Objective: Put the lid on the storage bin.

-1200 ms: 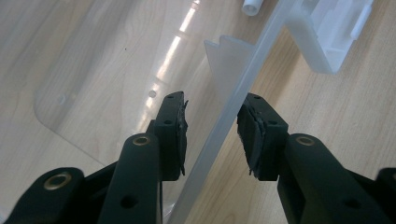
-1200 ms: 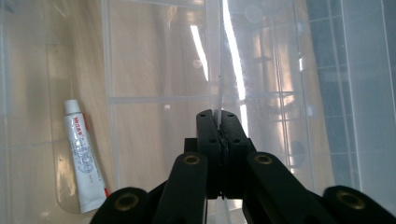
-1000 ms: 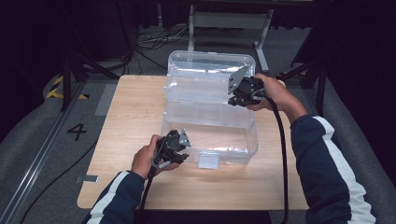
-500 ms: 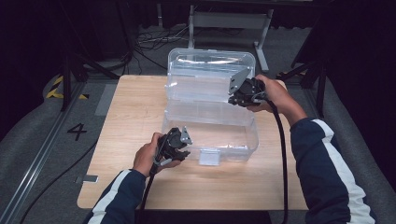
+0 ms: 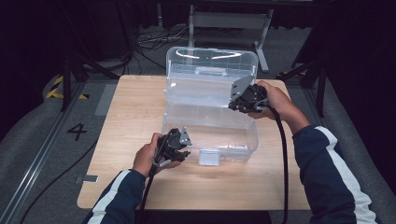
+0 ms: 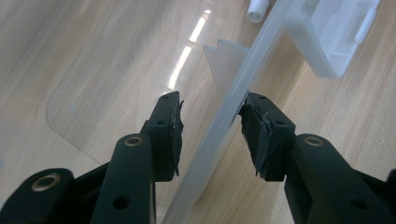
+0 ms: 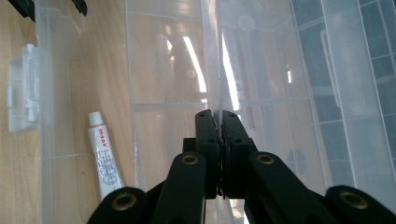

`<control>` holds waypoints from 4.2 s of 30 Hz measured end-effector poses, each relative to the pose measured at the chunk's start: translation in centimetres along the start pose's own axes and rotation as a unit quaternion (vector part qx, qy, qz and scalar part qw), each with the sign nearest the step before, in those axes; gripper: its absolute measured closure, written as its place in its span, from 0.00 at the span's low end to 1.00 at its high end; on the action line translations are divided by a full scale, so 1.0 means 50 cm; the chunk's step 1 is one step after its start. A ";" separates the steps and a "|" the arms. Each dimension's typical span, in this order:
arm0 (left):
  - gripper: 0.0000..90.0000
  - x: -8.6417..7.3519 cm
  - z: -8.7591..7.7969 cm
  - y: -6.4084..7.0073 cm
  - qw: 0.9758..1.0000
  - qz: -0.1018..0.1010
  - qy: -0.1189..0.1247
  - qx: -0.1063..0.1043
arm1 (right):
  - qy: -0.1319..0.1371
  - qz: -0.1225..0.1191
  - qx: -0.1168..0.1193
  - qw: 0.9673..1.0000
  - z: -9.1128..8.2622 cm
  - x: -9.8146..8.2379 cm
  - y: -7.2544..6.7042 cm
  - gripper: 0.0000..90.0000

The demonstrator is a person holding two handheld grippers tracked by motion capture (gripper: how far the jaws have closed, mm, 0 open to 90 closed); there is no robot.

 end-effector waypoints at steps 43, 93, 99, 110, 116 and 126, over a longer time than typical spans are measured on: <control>0.57 -0.003 0.004 0.004 0.999 0.019 0.015 0.038 | 0.162 0.066 0.003 0.985 0.015 -0.052 -0.067 0.90; 0.69 -0.029 -0.188 -0.101 0.970 -0.100 0.217 0.035 | 0.223 0.075 -0.009 0.972 0.026 -0.075 -0.093 0.88; 0.74 -0.035 -0.195 -0.137 0.967 -0.118 0.220 0.057 | 0.223 0.075 -0.010 0.972 0.026 -0.076 -0.094 0.88; 0.92 -0.014 -0.176 -0.228 0.957 -0.155 0.230 0.084 | 0.217 0.072 -0.014 0.973 0.028 -0.075 -0.098 0.87; 1.00 0.015 -0.159 -0.265 0.957 -0.165 0.223 0.088 | 0.217 0.070 -0.013 0.974 0.029 -0.076 -0.100 0.87; 1.00 0.070 -0.161 -0.295 0.947 -0.190 0.239 0.098 | 0.215 0.068 -0.015 0.974 0.030 -0.077 -0.104 0.86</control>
Point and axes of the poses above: each handheld gripper's, and its own axes: z roughly forward along the jaws, x roughly out of its top, y roughly to its right, the point moved 6 cm from there along z, roughly forward along the jaws, and after that the axes turned 9 degrees about x, right-handed, at the moved point
